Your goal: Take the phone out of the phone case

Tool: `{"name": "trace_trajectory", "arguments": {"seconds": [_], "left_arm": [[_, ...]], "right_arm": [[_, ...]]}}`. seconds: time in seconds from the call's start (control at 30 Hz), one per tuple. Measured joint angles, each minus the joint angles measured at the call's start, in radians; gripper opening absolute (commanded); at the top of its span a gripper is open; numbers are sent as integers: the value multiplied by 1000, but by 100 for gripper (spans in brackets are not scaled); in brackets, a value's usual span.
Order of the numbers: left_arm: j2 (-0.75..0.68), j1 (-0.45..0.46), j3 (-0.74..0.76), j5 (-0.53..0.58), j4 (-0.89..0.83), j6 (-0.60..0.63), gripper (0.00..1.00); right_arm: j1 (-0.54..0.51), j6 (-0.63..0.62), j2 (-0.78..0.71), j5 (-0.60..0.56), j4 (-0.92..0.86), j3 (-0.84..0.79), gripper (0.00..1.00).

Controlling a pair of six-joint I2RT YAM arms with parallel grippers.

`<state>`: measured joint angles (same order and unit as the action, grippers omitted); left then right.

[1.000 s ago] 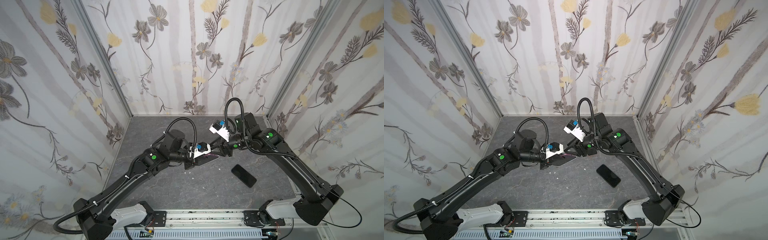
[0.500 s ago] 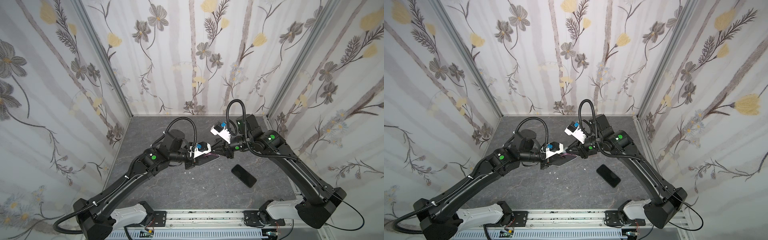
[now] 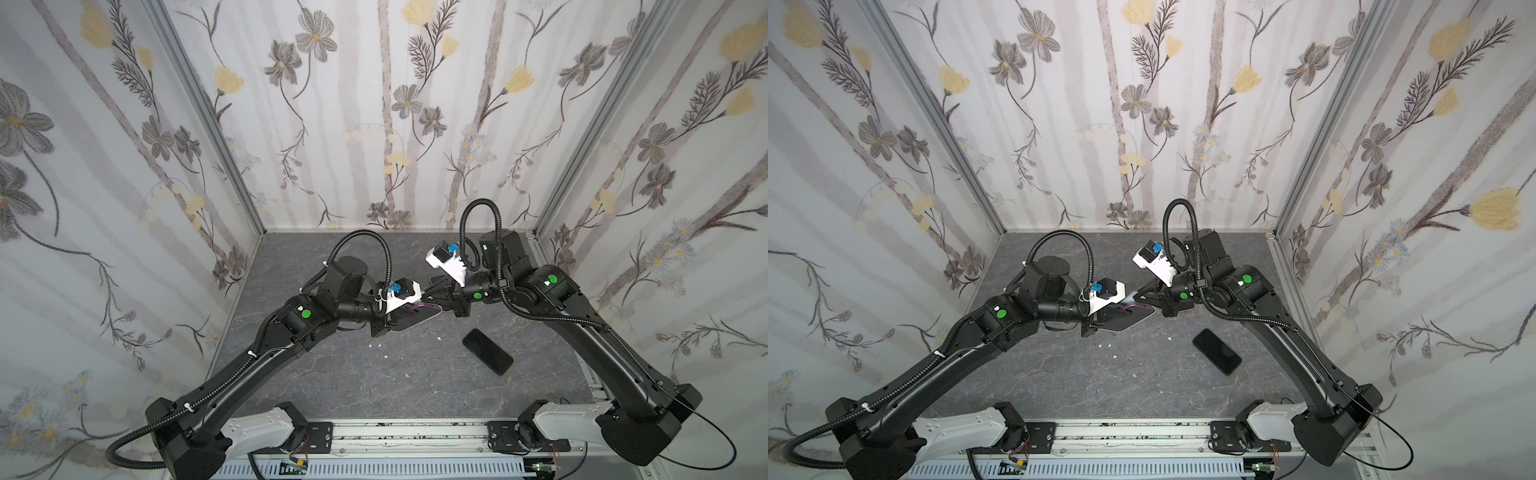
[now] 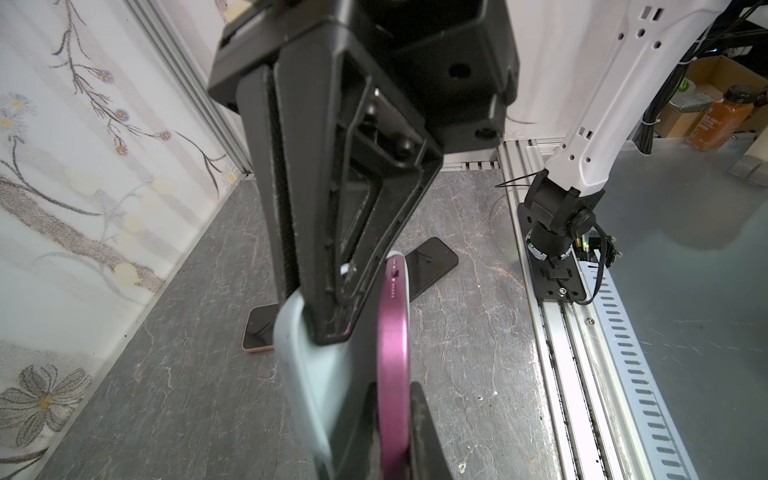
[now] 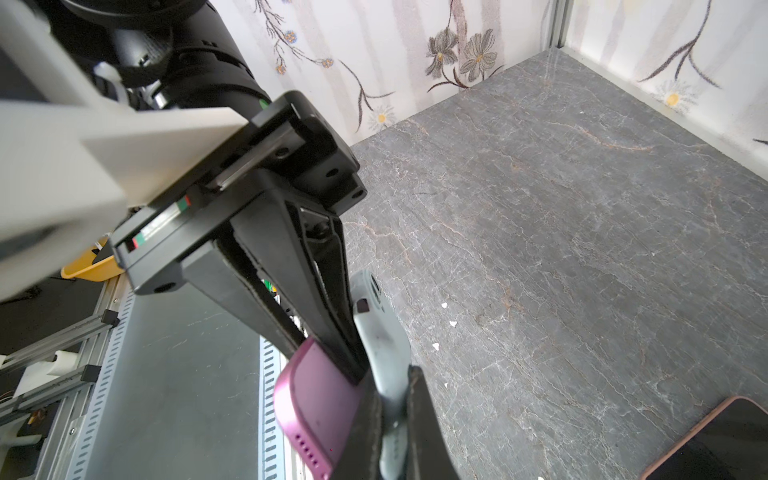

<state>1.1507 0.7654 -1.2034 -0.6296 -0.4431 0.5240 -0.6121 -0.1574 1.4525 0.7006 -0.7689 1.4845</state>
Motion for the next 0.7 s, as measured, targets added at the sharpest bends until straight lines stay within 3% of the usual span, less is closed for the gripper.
{"name": "trace_trajectory", "arguments": {"seconds": [0.5, 0.7], "left_arm": [[-36, 1, -8, -115, 109, -35, 0], [-83, 1, 40, -157, 200, -93, 0]], "right_arm": [[87, 143, -7, -52, 70, -40, 0], [150, 244, -54, -134, 183, -155, 0]]}}
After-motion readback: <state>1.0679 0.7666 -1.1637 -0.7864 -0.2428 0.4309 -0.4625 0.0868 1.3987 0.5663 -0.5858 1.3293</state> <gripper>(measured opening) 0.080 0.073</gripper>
